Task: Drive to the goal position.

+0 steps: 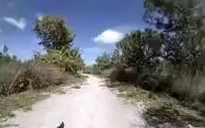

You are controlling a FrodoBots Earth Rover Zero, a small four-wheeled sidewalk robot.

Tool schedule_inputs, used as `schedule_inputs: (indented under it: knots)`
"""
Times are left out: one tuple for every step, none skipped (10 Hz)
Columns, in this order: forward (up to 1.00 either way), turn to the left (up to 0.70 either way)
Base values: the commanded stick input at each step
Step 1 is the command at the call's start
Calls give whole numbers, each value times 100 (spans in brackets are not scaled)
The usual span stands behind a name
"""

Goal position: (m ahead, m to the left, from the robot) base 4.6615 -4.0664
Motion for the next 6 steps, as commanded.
schedule_inputs:
  knots:
    - [84, 3]
    - [84, 20]
    - [84, 28]
    - [84, 12]
    - [84, 0]
    - [84, 0]
